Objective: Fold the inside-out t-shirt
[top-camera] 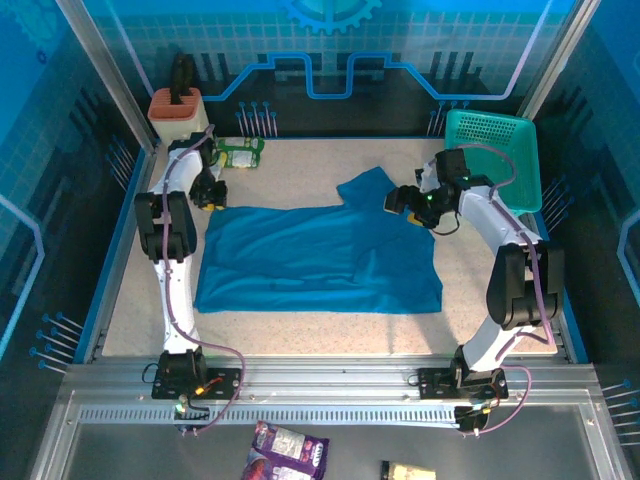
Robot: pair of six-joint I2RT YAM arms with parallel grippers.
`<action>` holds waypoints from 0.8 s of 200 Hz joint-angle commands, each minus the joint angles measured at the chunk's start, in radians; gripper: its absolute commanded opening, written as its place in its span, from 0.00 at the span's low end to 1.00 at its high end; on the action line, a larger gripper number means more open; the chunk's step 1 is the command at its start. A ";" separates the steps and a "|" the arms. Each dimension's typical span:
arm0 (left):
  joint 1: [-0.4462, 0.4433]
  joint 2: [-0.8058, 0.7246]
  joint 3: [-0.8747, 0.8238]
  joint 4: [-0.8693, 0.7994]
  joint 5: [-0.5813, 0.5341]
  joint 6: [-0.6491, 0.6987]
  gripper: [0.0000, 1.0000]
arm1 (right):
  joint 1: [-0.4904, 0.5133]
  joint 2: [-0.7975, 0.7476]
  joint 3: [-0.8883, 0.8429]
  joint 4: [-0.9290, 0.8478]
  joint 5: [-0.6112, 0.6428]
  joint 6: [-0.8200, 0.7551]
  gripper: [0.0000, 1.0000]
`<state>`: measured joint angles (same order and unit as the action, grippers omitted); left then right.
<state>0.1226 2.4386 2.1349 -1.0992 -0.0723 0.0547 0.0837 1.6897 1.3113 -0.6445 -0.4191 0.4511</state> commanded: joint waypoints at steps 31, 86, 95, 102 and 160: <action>-0.021 0.010 -0.018 -0.047 -0.089 0.000 0.18 | -0.015 -0.003 0.018 -0.028 -0.004 -0.013 0.80; -0.022 -0.023 -0.036 -0.020 -0.130 0.005 0.00 | -0.015 0.021 0.042 -0.017 0.004 -0.031 0.81; -0.022 -0.046 -0.049 0.000 -0.129 0.005 0.00 | -0.016 0.036 0.057 -0.015 0.009 -0.042 0.81; -0.020 -0.063 -0.057 0.014 -0.127 0.002 0.00 | -0.015 0.050 0.074 -0.016 0.016 -0.056 0.81; -0.014 -0.110 -0.013 0.004 -0.106 -0.022 0.00 | -0.019 0.248 0.280 -0.041 0.110 -0.239 0.74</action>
<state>0.1036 2.3749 2.0850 -1.0725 -0.1715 0.0509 0.0818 1.8469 1.4990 -0.6514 -0.3691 0.3271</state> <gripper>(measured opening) 0.051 0.759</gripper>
